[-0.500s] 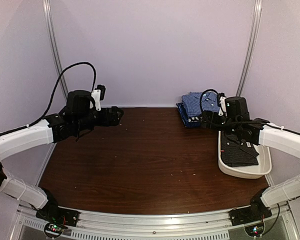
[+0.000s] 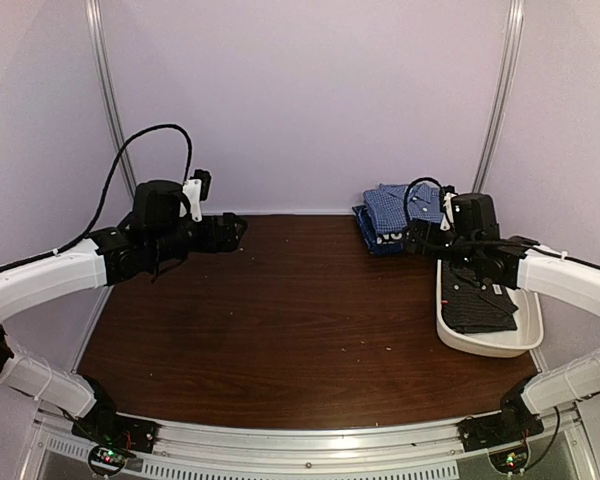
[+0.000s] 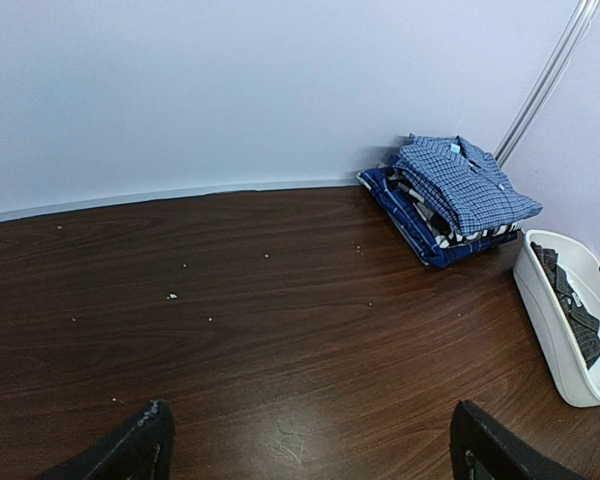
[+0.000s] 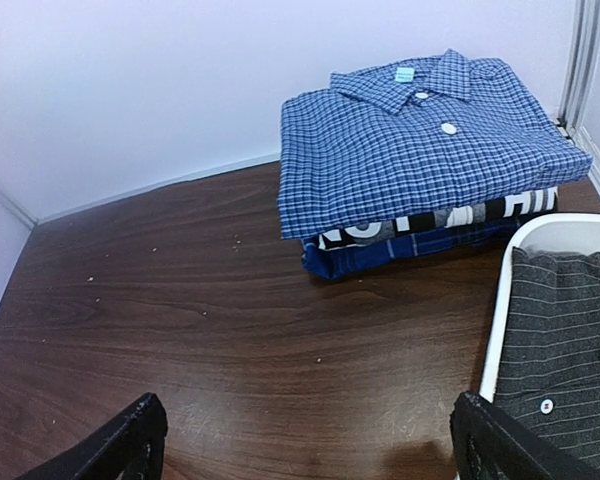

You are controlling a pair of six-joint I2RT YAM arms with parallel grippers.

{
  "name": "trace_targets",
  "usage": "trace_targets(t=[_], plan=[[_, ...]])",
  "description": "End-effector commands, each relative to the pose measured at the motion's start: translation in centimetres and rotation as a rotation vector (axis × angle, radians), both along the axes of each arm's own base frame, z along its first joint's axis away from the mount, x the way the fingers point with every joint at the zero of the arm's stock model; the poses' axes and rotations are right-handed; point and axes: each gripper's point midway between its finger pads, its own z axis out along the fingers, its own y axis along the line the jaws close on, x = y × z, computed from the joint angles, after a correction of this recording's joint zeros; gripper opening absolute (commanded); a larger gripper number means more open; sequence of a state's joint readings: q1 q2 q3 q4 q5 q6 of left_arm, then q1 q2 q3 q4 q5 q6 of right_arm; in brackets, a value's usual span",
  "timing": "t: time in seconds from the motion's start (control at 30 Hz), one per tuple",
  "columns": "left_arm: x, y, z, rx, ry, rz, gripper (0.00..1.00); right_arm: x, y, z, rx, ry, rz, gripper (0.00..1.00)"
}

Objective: Fold and stack the long sleeve shirts
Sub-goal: Pick up the square-folded shirt from the bin.

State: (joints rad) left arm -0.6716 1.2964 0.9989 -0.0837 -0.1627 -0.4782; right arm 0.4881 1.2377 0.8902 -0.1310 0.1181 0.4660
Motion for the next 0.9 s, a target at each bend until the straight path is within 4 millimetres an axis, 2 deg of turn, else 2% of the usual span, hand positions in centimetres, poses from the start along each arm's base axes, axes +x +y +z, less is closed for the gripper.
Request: trace_targets(t=[0.0,0.2,0.4,0.5,0.87], plan=[[0.3,-0.1,1.4,-0.02,-0.028,0.011,0.98,1.1,-3.6,-1.4,-0.011,0.03,-0.135,1.0],[0.2,0.1,1.4,-0.013,-0.029,0.013,0.98,1.8,-9.0,-5.0,-0.041,0.13,-0.285,1.0],[0.1,0.2,1.4,-0.004,-0.034,0.009,0.98,1.9,-13.1,-9.5,-0.062,0.258,-0.385,1.0],[0.1,0.2,1.5,0.001,-0.037,0.004,0.98,1.8,-14.7,-11.4,-0.078,0.312,-0.421,1.0],[-0.2,0.2,1.4,-0.002,-0.044,-0.008,0.98,2.5,-18.3,-17.3,-0.151,0.475,-0.51,0.98]])
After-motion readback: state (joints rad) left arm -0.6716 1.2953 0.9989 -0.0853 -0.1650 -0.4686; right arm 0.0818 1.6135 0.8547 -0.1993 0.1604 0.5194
